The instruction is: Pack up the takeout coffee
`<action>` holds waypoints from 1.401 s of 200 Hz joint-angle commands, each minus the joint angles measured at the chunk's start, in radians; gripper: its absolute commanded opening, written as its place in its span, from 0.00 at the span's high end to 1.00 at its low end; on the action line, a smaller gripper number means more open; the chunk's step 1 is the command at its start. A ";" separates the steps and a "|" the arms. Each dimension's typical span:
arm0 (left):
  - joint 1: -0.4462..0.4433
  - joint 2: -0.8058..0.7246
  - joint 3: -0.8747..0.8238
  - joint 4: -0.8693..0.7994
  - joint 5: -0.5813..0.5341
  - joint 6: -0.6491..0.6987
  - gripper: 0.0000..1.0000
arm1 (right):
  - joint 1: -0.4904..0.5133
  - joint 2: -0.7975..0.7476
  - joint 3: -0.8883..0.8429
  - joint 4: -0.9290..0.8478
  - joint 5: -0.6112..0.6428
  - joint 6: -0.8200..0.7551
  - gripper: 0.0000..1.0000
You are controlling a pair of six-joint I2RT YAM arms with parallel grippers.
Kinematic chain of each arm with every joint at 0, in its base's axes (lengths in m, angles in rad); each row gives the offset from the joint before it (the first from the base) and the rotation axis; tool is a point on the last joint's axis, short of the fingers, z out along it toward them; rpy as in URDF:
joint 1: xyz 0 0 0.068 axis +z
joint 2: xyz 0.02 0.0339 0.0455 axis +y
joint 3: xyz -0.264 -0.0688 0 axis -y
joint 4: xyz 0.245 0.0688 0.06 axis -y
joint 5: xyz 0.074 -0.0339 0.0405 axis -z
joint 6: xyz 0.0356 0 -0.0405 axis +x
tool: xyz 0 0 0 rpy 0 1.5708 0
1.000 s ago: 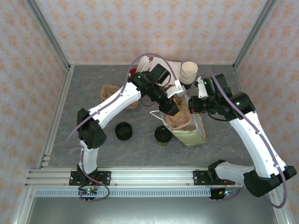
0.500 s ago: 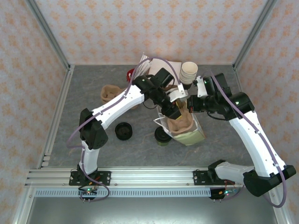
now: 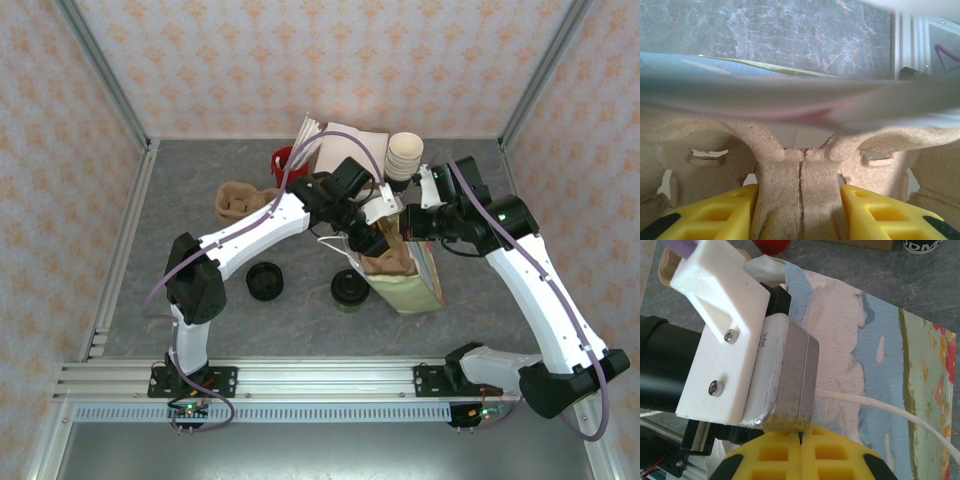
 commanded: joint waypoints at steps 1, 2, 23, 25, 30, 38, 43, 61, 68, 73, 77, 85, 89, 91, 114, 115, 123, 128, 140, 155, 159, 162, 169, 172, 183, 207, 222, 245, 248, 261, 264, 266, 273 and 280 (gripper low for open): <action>-0.019 -0.061 -0.018 0.050 -0.071 0.000 0.57 | -0.023 -0.009 -0.009 0.063 -0.027 0.020 1.00; -0.020 -0.062 -0.018 0.051 -0.072 0.001 0.57 | -0.024 -0.010 -0.009 0.064 -0.029 0.022 1.00; -0.022 -0.079 -0.030 0.076 -0.071 0.002 0.57 | -0.073 -0.029 -0.026 0.083 -0.048 0.044 1.00; -0.022 -0.081 -0.033 0.078 -0.073 0.002 0.57 | -0.079 -0.031 -0.028 0.086 -0.052 0.046 1.00; -0.021 -0.084 -0.034 0.080 -0.072 0.004 0.57 | -0.093 -0.039 -0.033 0.092 -0.060 0.049 1.00; -0.022 -0.084 -0.034 0.080 -0.074 0.005 0.57 | -0.116 -0.049 -0.041 0.098 -0.071 0.053 1.00; -0.022 -0.084 -0.031 0.076 -0.074 0.007 0.57 | -0.128 -0.053 -0.046 0.101 -0.075 0.054 1.00; -0.022 -0.084 -0.027 0.072 -0.069 0.012 0.57 | -0.170 -0.061 -0.055 0.094 -0.090 0.049 1.00; -0.022 -0.084 -0.027 0.072 -0.068 0.012 0.57 | -0.182 -0.061 -0.058 0.090 -0.094 0.048 1.00; -0.022 -0.085 -0.027 0.073 -0.069 0.015 0.57 | -0.190 -0.062 -0.063 0.089 -0.097 0.047 1.00; -0.024 -0.084 -0.027 0.072 -0.069 0.017 0.57 | -0.194 -0.064 -0.065 0.089 -0.102 0.046 1.00; -0.025 -0.082 -0.023 0.065 -0.075 0.025 0.57 | -0.205 -0.067 -0.070 0.090 -0.107 0.046 1.00; -0.026 -0.082 -0.022 0.061 -0.082 0.029 0.57 | -0.207 -0.068 -0.072 0.090 -0.108 0.046 1.00; -0.028 -0.081 -0.021 0.057 -0.085 0.034 0.57 | -0.210 -0.070 -0.073 0.090 -0.107 0.045 1.00; -0.045 -0.072 -0.004 0.027 -0.117 0.061 0.57 | -0.226 -0.073 -0.075 0.095 -0.116 0.044 1.00; -0.045 -0.072 -0.004 0.027 -0.118 0.062 0.57 | -0.226 -0.073 -0.075 0.095 -0.116 0.045 1.00; -0.050 -0.069 -0.003 0.023 -0.131 0.068 0.57 | -0.227 -0.071 -0.069 0.096 -0.119 0.045 1.00; -0.055 -0.068 -0.001 0.020 -0.143 0.076 0.57 | -0.226 -0.070 -0.068 0.096 -0.122 0.045 1.00; -0.068 -0.060 0.010 0.004 -0.165 0.094 0.57 | -0.227 -0.070 -0.064 0.104 -0.130 0.050 1.00; -0.079 -0.045 0.026 -0.008 -0.176 0.101 0.57 | -0.226 -0.068 -0.066 0.108 -0.140 0.053 1.00; -0.082 -0.043 0.030 -0.011 -0.180 0.104 0.57 | -0.227 -0.066 -0.067 0.109 -0.142 0.053 1.00; -0.084 -0.041 0.033 -0.012 -0.183 0.109 0.57 | -0.228 -0.067 -0.068 0.110 -0.144 0.054 1.00; -0.091 -0.041 0.041 -0.020 -0.191 0.117 0.57 | -0.226 -0.066 -0.072 0.112 -0.146 0.056 1.00; -0.094 -0.038 0.046 -0.024 -0.194 0.121 0.57 | -0.227 -0.067 -0.073 0.113 -0.147 0.057 1.00; -0.100 -0.001 0.058 -0.032 -0.202 0.130 0.57 | -0.227 -0.069 -0.080 0.113 -0.147 0.058 1.00; -0.109 0.021 0.070 -0.029 -0.201 0.153 0.56 | -0.227 -0.082 -0.097 0.119 -0.141 0.057 1.00; -0.116 0.049 0.108 -0.057 -0.203 0.165 0.56 | -0.227 -0.091 -0.104 0.119 -0.129 0.057 1.00; -0.117 0.084 0.142 -0.061 -0.195 0.155 0.56 | -0.229 -0.102 -0.120 0.122 -0.114 0.055 1.00; -0.117 0.088 0.147 -0.062 -0.194 0.153 0.56 | -0.230 -0.104 -0.121 0.122 -0.114 0.055 1.00; -0.118 0.108 0.170 -0.073 -0.193 0.147 0.56 | -0.232 -0.112 -0.127 0.124 -0.105 0.057 1.00; -0.119 0.111 0.175 -0.076 -0.193 0.147 0.56 | -0.233 -0.114 -0.129 0.125 -0.102 0.057 1.00; -0.119 0.113 0.177 -0.075 -0.193 0.147 0.56 | -0.233 -0.115 -0.130 0.125 -0.101 0.057 1.00; -0.119 0.121 0.183 -0.076 -0.194 0.146 0.56 | -0.238 -0.119 -0.132 0.126 -0.095 0.055 1.00; -0.120 0.129 0.191 -0.082 -0.197 0.148 0.56 | -0.246 -0.122 -0.134 0.129 -0.095 0.056 1.00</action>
